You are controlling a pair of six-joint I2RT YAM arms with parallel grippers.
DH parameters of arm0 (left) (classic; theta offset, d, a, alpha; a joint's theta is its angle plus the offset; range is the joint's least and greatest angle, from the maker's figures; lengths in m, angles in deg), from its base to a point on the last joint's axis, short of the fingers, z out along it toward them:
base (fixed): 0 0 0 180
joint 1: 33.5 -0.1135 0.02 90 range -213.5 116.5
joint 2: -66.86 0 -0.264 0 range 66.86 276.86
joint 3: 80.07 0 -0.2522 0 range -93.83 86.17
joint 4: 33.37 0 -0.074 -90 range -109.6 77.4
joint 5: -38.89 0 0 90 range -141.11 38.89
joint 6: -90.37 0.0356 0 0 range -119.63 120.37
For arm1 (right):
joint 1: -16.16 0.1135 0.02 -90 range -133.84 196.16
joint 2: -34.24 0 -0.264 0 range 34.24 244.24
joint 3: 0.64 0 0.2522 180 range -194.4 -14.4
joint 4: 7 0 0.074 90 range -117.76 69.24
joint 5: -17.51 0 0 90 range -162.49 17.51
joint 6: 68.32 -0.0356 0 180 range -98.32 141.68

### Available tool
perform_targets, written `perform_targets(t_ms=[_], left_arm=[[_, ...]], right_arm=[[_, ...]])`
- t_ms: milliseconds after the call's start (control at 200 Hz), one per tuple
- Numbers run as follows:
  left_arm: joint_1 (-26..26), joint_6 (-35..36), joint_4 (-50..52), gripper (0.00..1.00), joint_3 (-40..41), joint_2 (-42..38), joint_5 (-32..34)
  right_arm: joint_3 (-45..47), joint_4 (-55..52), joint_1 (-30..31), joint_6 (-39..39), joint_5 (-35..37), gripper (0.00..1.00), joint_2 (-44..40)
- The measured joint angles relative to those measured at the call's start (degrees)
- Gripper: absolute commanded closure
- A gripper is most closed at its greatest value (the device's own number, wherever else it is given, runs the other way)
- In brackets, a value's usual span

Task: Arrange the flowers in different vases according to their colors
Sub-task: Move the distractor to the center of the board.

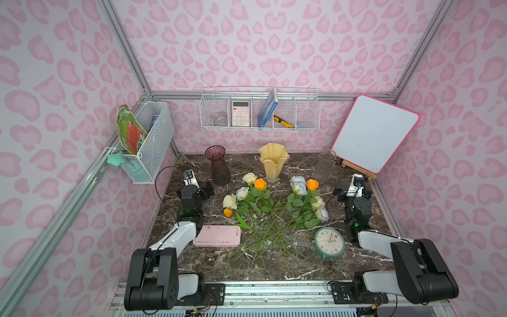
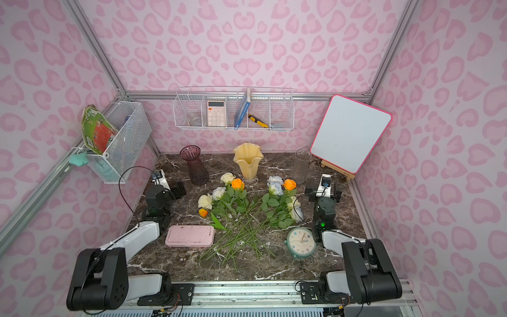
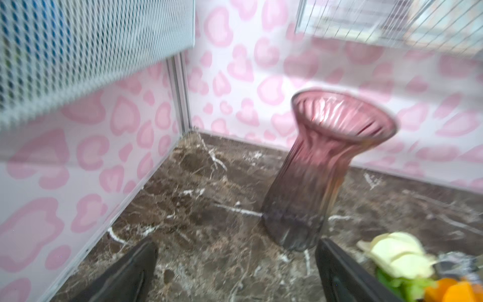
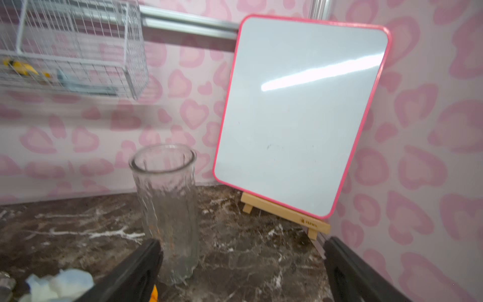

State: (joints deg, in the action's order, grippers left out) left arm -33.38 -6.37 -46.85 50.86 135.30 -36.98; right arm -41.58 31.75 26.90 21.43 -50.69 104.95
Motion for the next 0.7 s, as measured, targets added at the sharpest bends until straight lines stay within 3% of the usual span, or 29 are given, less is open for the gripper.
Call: perform_targets(t_ms=[150, 275, 426, 521, 611, 701], left_arm=[[5.9, -8.5, 23.0, 0.01, -13.8, -4.6, 3.6], [11.0, -14.9, 43.1, 0.01, -21.9, -4.0, 0.7], [12.1, -23.5, 60.9, 0.01, -21.5, -9.1, -6.2], [13.8, -29.1, 67.5, 0.06, -18.7, -15.8, -11.2], [16.8, -33.8, 70.6, 0.23, -15.3, -21.4, -14.7], [21.0, -38.2, 71.7, 0.53, -11.1, -26.2, -16.8]], right_arm=[[-13.6, -22.0, 1.9, -7.3, -3.0, 0.01, -4.9], [-18.9, -38.6, 6.9, -14.0, -7.5, 0.01, -6.1], [-21.9, -54.5, 12.6, -19.9, -11.3, 0.02, -6.6], [-22.4, -61.4, 14.9, -23.7, -12.7, 0.11, -7.6], [-19.2, -64.7, 19.6, -28.0, -16.3, 0.29, -10.2], [-14.8, -67.1, 26.1, -33.7, -17.5, 0.53, -12.4]])
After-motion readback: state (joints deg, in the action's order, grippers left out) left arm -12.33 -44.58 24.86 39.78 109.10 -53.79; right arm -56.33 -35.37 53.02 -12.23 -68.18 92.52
